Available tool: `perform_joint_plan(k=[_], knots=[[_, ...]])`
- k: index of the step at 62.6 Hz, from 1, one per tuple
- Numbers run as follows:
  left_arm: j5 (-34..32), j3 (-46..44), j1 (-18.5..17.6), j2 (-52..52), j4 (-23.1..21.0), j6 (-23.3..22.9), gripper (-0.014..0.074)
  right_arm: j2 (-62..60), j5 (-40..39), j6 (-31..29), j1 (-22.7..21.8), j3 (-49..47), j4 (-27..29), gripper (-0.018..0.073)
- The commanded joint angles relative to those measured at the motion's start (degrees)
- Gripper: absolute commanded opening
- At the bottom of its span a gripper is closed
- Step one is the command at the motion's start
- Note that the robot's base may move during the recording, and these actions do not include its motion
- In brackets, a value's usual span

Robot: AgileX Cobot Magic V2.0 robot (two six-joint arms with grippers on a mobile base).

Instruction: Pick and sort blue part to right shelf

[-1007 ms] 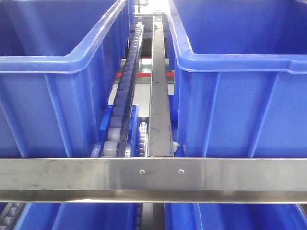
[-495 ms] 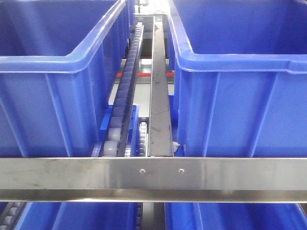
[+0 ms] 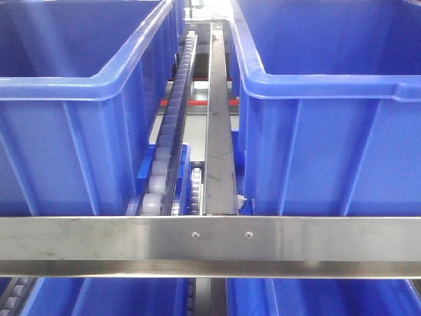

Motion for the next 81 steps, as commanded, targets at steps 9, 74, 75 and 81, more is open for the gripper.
perform_joint_plan(k=[9,74,75,81], knots=[[-3.9,5.2,4.6,-11.3,-0.7,-4.3,0.0122,-10.2,-4.7,-0.4,-0.4,2.9,0.1,0.0055],[0.0,6.3,6.4,-21.2,-0.5,-4.2,0.0122,-21.2,2.1,-0.3,-0.4,6.3,0.9,0.0055],[0.0,6.3,6.4,-21.2,-0.5,-4.2,0.0122,-21.5,2.0,-0.3,-0.4,6.6,0.9,0.0055],[0.0,6.3,6.4,-21.2,-0.5,-4.2,0.0122,-24.2,0.7,-0.3,-0.6,9.0,0.8,0.0055]])
